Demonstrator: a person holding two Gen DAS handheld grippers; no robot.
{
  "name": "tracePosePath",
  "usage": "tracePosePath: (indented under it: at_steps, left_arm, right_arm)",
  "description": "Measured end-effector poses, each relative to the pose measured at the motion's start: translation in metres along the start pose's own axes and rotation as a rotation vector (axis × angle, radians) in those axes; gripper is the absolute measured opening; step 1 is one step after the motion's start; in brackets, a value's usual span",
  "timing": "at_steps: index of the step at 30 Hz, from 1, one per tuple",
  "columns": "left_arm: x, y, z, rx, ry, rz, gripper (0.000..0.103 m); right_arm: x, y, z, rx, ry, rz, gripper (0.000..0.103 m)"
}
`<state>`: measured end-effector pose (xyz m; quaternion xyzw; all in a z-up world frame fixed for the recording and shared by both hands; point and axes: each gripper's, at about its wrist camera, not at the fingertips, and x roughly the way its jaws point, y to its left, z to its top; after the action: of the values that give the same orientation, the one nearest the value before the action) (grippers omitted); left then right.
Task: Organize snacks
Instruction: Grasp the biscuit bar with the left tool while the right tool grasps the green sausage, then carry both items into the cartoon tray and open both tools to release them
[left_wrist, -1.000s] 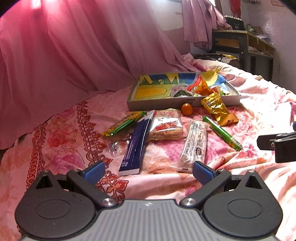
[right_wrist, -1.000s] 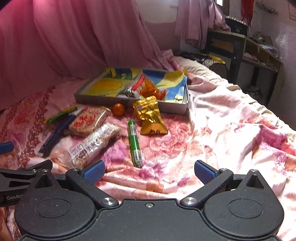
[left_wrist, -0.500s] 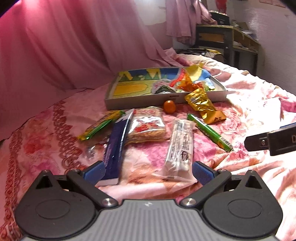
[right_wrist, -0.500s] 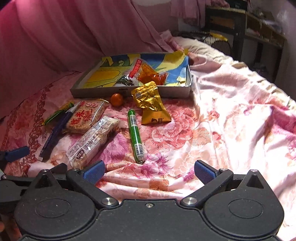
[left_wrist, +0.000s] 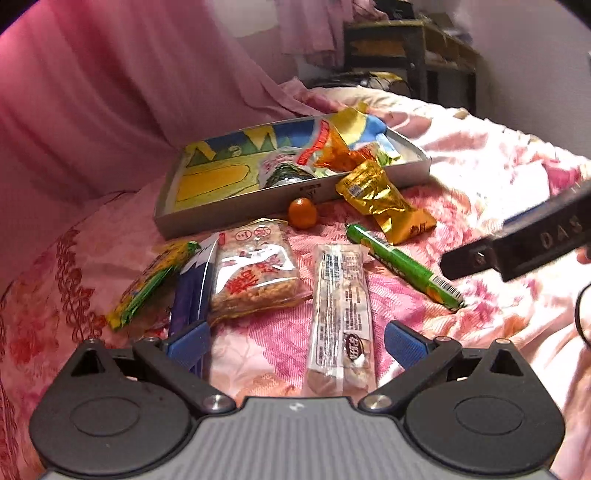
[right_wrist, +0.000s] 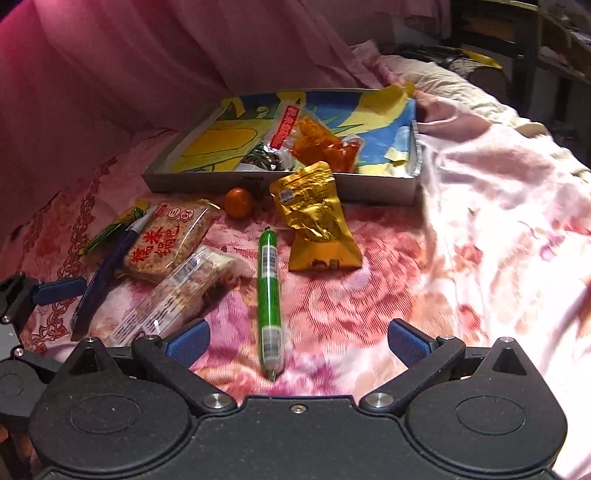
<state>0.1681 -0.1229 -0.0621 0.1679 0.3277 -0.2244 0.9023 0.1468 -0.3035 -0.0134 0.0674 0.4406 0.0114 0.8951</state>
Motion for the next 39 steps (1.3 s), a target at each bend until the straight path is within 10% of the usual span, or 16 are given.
tracePosePath:
  at_steps: [5,24,39]
  left_arm:
    - [0.011,-0.002,0.004,0.027,0.028,-0.027,0.101]
    - [0.039,-0.004,0.017,-0.062,0.140,-0.145,0.042]
    - [0.005,-0.006,0.041,-0.082,0.061,-0.040,0.041]
  right_arm:
    - [0.023,-0.003,0.012,-0.043,-0.002,0.032,0.082]
    - [0.060,0.014,0.012,-0.131,0.063,0.089,0.020]
    - [0.024,0.035,0.004,-0.345,-0.106,-0.048,0.018]
